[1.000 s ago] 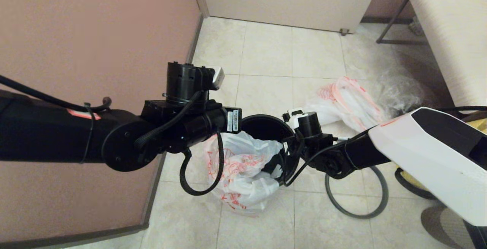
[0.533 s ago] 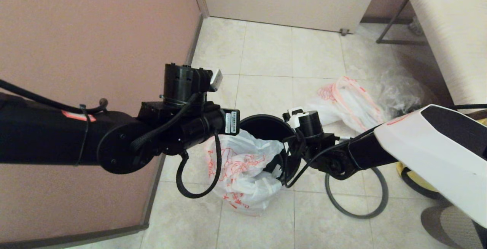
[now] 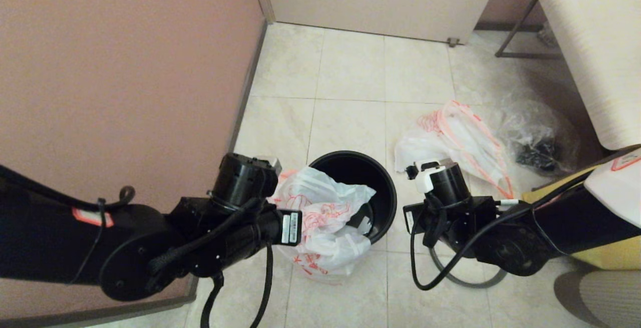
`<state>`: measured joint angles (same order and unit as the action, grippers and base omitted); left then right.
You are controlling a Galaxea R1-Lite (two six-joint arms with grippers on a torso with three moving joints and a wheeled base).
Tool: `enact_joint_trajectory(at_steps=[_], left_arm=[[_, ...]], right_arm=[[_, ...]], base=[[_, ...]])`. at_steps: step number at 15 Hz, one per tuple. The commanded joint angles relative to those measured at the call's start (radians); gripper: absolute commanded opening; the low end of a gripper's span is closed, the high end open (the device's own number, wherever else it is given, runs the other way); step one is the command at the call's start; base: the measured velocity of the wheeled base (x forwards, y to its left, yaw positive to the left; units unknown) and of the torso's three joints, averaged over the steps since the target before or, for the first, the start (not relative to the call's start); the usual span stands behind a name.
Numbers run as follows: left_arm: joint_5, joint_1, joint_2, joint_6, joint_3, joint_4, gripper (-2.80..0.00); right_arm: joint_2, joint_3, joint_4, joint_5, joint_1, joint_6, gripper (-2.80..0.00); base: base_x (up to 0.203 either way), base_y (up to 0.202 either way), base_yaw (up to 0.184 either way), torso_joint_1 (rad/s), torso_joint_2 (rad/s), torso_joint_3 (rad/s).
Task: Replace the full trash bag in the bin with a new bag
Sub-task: Put the new garbage bag on the trash can
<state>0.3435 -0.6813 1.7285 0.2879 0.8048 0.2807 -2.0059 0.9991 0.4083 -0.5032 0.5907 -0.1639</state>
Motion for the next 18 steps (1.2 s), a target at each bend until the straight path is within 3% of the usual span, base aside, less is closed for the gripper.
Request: enact_joint_trajectory(at_steps=[1, 7, 10, 11, 12, 14, 18], left_arm=[[0.008, -0.004, 0.009, 0.007, -0.077, 0.016, -2.80], [0.058, -0.008, 0.303, 0.002, -0.315, 0.457, -2.80], [0.061, 0.010, 0.513, -0.072, -0.399, 0.749, -2.80], [0.062, 0.018, 0.587, -0.107, -0.428, 0.857, -1.92], [0.061, 0.031, 0.653, -0.147, -0.451, 0.962, 0.00], [0.053, 0.087, 0.745, -0.265, -0.483, 1.148, 0.00], [-0.070, 0.224, 0.753, -0.435, -0.484, 1.196, 0.00]], right_arm=[[0.057, -0.040, 0.004, -0.003, 0.004, -0.014, -2.80], [0.085, -0.105, 0.072, 0.021, -0.034, -0.069, -2.80], [0.077, -0.123, 0.124, 0.057, -0.060, -0.071, -2.80], [0.069, -0.123, 0.135, 0.068, -0.074, -0.071, -2.80], [0.062, -0.123, 0.142, 0.079, -0.084, -0.071, -2.80], [0.048, -0.120, 0.152, 0.098, -0.091, -0.071, -2.80], [0.004, -0.109, 0.193, 0.098, -0.089, -0.069, -2.80]], base=[[0.000, 0.000, 0.000, 0.000, 0.00, 0.000], [0.000, 0.000, 0.000, 0.000, 0.00, 0.000], [0.000, 0.000, 0.000, 0.000, 0.00, 0.000], [0.000, 0.000, 0.000, 0.000, 0.00, 0.000], [0.000, 0.000, 0.000, 0.000, 0.00, 0.000], [0.000, 0.000, 0.000, 0.000, 0.00, 0.000], [0.000, 0.000, 0.000, 0.000, 0.00, 0.000]])
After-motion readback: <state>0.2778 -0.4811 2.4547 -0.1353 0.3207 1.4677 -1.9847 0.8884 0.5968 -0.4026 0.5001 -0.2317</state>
